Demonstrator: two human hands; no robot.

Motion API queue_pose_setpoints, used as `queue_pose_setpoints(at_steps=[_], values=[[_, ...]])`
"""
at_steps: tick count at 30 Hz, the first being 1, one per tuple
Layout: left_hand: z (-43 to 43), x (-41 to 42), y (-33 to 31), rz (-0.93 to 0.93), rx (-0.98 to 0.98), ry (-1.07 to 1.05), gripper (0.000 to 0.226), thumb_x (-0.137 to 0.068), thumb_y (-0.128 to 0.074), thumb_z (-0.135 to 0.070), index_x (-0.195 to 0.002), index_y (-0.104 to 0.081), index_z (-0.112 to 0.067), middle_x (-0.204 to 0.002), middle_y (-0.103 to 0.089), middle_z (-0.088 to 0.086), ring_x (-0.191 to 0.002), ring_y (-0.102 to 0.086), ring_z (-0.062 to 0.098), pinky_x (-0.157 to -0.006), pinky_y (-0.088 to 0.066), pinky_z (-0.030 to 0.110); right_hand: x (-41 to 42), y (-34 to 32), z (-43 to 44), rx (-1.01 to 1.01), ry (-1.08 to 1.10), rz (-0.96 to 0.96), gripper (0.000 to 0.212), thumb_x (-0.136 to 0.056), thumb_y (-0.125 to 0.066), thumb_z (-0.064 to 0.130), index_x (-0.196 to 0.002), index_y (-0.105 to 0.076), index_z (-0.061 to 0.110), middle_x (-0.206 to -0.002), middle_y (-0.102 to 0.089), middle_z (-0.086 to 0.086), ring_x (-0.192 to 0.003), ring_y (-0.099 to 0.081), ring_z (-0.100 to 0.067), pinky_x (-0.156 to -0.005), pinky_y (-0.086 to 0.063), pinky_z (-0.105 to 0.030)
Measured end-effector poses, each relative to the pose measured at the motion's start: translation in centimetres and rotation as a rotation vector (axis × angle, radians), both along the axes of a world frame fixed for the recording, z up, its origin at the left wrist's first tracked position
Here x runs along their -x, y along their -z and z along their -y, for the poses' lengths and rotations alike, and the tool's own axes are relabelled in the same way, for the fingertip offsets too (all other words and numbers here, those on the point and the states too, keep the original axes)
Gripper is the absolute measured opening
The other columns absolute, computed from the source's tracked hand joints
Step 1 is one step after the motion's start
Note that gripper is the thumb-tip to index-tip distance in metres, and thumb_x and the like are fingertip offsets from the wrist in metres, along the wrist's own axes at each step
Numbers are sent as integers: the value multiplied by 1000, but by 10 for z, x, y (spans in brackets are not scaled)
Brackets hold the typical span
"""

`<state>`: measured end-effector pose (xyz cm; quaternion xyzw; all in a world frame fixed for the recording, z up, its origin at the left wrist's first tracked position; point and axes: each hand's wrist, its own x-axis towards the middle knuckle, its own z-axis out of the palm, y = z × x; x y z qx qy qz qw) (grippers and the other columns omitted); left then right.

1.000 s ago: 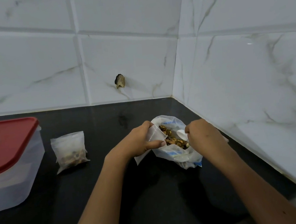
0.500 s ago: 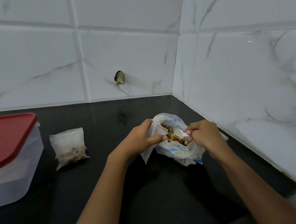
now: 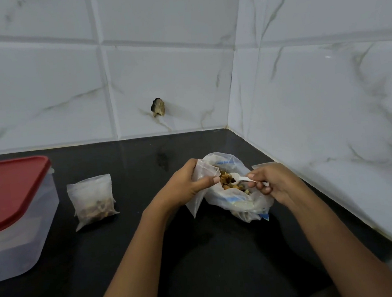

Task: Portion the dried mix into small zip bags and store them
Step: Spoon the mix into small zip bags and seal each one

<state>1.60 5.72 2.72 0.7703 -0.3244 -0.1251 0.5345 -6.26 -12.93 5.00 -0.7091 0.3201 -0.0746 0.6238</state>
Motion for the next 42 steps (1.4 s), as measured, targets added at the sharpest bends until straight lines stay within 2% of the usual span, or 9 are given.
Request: queue_pose_setpoints(at_steps=[3, 10, 17, 22, 29, 33, 36, 39, 42], values=[[0, -2, -2, 52, -28, -13, 46, -78, -69, -41, -115, -46, -27, -102, -52, -18, -93, -52, 1, -78, -46, 19, 3, -2, 5, -87, 5, 68, 14, -91, -45, -5, -87, -58, -4, -64, -55, -12, -30, -40, -4, -28, -24, -10], [4, -5, -2, 139, -71, -30, 74, -70, -75, -43, -133, -42, -21, -125, -47, -9, -112, -47, 10, -88, -41, 24, 15, -18, 4, -161, -25, 177, 16, -90, -45, -5, -86, -60, -5, -61, -53, -11, -40, -38, -6, -31, -24, -10], [5, -2, -3, 122, -31, -17, 70, -71, -76, -40, -130, -44, -22, -117, -51, -11, -107, -51, 8, -86, -44, 21, 18, -36, -14, -132, -132, 225, 15, -89, -46, -4, -89, -61, -6, -64, -54, -10, -38, -39, -3, -32, -24, -10], [5, 2, -5, 113, 5, -8, 61, -74, -76, -35, -126, -47, -23, -113, -56, -10, -103, -55, 7, -87, -47, 21, 11, -31, -38, 118, -194, 200, 16, -90, -52, 0, -98, -65, -2, -64, -59, -7, -49, -40, -7, -37, -31, -11], [11, 3, 1, 143, 18, -97, 55, -72, -77, -34, -114, -43, -24, -105, -57, -9, -93, -57, 4, -77, -49, 21, 13, -22, -56, 865, -292, 360, 21, -92, -52, 7, -101, -71, 11, -87, -67, -5, -61, -56, -1, -53, -39, 0], [11, 1, 1, 98, 79, -115, 53, -76, -76, -29, -119, -47, -21, -108, -60, -4, -97, -59, 10, -84, -50, 27, 16, -18, -55, 1348, -329, 528, 24, -76, -55, -5, -90, -73, 4, -81, -70, -11, -73, -63, -26, -66, -51, -28], [10, 2, 0, 56, 133, -102, 51, -75, -76, -29, -117, -48, -24, -104, -61, -7, -94, -60, 6, -78, -50, 19, 16, -15, -49, 1557, -336, 643, 29, -58, -60, -2, -82, -74, 8, -70, -70, -3, -61, -61, -21, -55, -45, -19], [11, 5, -1, 52, 150, -104, 48, -75, -76, -29, -114, -49, -24, -100, -61, -11, -90, -60, 3, -72, -49, 13, 17, -13, -44, 1606, -383, 629, 29, -60, -62, -1, -85, -73, 9, -71, -70, -3, -62, -61, -20, -56, -47, -20], [13, 6, -1, 54, 135, -129, 48, -75, -76, -30, -113, -48, -21, -104, -59, -9, -93, -58, 4, -76, -48, 17, 21, -22, -44, 1194, -233, 596, 25, -80, -58, -3, -96, -74, 8, -83, -71, -6, -70, -62, -13, -66, -45, -12]])
